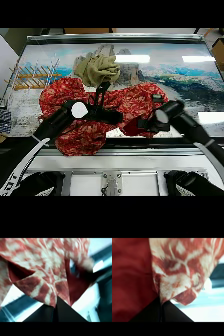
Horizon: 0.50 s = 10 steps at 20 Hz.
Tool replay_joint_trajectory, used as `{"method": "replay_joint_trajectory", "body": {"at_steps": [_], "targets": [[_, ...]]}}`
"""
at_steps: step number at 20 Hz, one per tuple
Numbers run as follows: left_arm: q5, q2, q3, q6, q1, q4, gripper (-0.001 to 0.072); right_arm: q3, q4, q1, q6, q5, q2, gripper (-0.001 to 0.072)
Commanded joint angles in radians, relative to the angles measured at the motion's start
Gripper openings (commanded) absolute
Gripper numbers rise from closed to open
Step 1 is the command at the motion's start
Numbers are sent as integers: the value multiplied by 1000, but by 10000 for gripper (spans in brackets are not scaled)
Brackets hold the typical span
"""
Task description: Fold the clothes and pants, and hang the long-sleeved shirts on hangers.
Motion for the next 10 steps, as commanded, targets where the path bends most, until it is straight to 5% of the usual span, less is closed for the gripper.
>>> {"method": "replay_joint_trajectory", "body": {"at_steps": [1,6,8,10], "targets": [[-21,47,0,3,-87,1,13,98,1,-108,-129,89,157,13],[40,24,2,3,-122,0,31,97,1,-114,-126,146,268,13],[33,0,24,2,-123,0,574,97,2,-114,-124,143,267,13],[31,-19,40,2,-134,0,547,97,1,-114,-100,138,266,13]]}}
